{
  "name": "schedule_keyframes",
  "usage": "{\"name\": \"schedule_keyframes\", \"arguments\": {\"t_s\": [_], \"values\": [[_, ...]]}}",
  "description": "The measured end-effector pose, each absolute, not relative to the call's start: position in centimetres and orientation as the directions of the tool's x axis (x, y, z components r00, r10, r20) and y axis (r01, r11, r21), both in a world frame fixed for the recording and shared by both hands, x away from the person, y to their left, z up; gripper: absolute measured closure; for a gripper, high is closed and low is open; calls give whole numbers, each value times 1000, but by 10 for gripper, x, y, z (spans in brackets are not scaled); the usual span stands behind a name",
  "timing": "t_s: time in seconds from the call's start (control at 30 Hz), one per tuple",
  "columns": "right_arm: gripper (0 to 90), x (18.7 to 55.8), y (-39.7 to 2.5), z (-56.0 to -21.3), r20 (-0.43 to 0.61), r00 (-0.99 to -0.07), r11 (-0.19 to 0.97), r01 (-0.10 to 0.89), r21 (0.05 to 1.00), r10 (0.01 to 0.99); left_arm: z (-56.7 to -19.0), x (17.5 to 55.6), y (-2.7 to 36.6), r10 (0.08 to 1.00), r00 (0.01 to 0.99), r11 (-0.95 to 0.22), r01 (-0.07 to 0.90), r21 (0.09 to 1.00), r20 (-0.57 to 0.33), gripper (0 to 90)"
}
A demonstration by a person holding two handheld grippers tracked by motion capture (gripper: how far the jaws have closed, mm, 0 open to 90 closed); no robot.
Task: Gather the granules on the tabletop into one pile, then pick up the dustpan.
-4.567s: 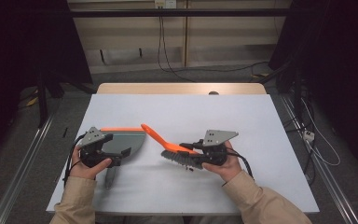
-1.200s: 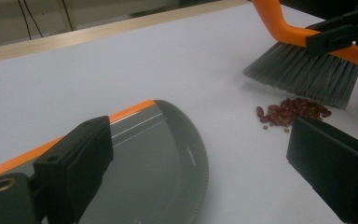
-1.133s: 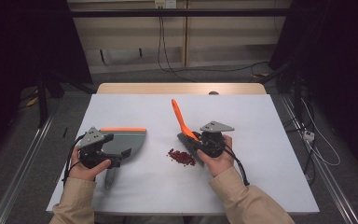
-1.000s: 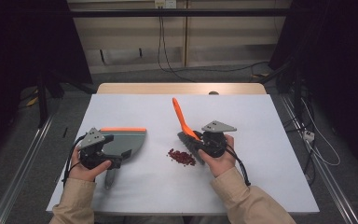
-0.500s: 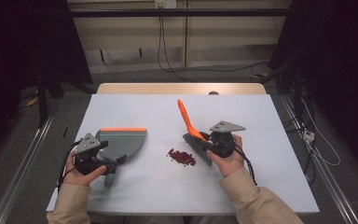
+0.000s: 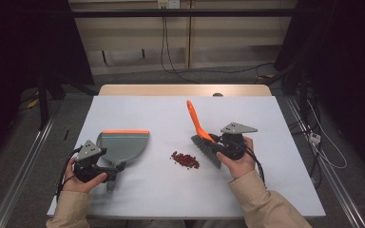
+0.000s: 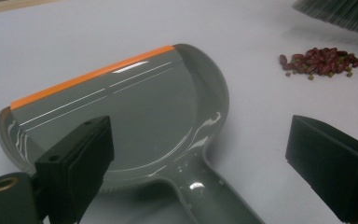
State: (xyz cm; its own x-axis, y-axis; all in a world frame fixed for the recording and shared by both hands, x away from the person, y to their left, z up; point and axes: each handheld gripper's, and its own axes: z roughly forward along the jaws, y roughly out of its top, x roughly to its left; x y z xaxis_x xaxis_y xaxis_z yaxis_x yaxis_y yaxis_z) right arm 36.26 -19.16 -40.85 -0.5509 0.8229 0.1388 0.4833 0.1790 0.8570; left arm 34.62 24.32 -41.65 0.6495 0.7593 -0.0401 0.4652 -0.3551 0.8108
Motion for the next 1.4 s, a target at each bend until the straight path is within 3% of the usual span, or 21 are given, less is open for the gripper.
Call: {"name": "schedule_keyframes", "arguments": {"t_s": [0.57,1.07,1.2,1.4], "values": [[718,362,-192,-408,136,-549,174,475,863,824,-432,343,250,805,594,-382,518,765,0,82],[718,361,-194,-408,138,-542,166,474,865,829,-432,343,255,823,568,-363,555,748,-22,88],[718,361,-195,-409,138,-540,164,474,865,830,-433,343,257,828,561,-367,574,732,-24,120],[718,361,-196,-408,139,-536,159,471,868,833,-437,344,258,832,554,-376,604,703,-31,288]]}}
